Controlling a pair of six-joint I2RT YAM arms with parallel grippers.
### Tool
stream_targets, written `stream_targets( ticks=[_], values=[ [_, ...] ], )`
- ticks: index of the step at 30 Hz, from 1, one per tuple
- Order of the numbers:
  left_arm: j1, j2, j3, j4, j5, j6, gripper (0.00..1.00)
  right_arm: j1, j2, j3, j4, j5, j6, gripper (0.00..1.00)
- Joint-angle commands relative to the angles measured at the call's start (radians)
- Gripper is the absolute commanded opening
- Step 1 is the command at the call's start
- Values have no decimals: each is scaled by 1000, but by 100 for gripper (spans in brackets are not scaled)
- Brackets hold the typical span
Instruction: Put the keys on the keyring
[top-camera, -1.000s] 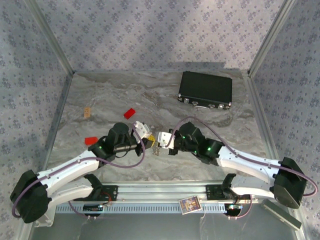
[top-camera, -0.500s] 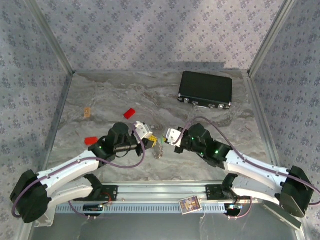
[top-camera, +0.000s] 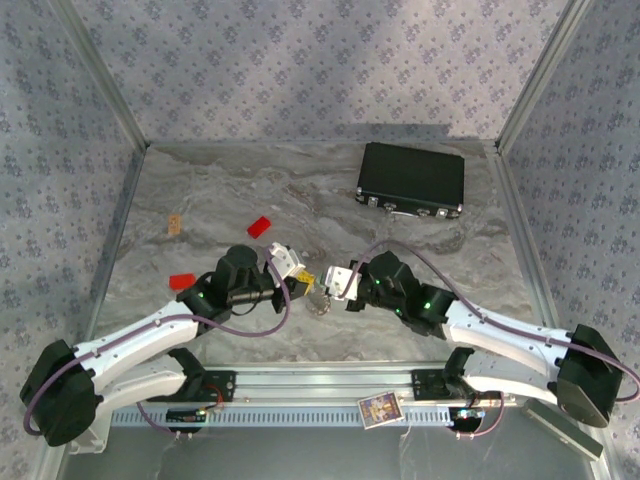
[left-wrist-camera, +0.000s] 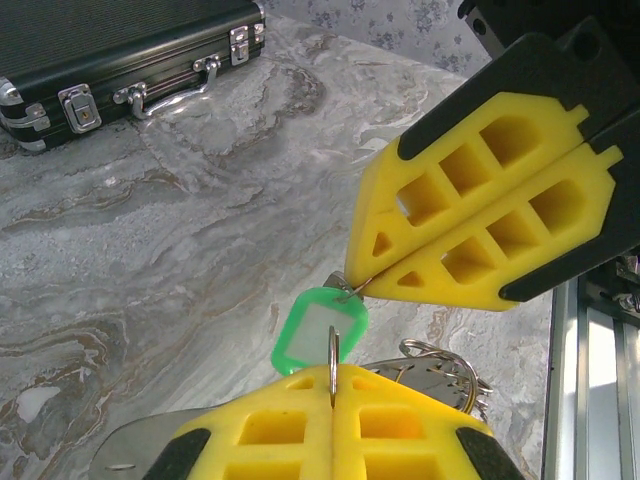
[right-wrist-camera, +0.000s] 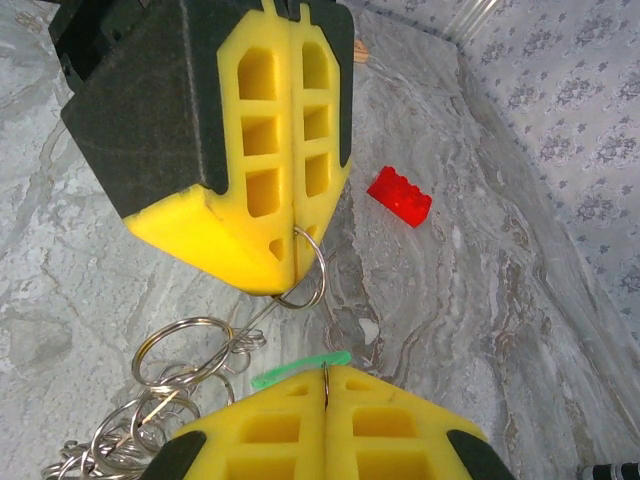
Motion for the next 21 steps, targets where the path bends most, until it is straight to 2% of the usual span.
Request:
stream_targets(
  ticks=[1, 21],
  values=[
    [-7, -2, 44, 22, 30, -12, 0, 3, 8, 32, 49, -19, 17, 0],
    [-6, 5, 52, 14, 25, -17, 0, 2, 6, 28, 91, -66, 48, 0]
  ],
)
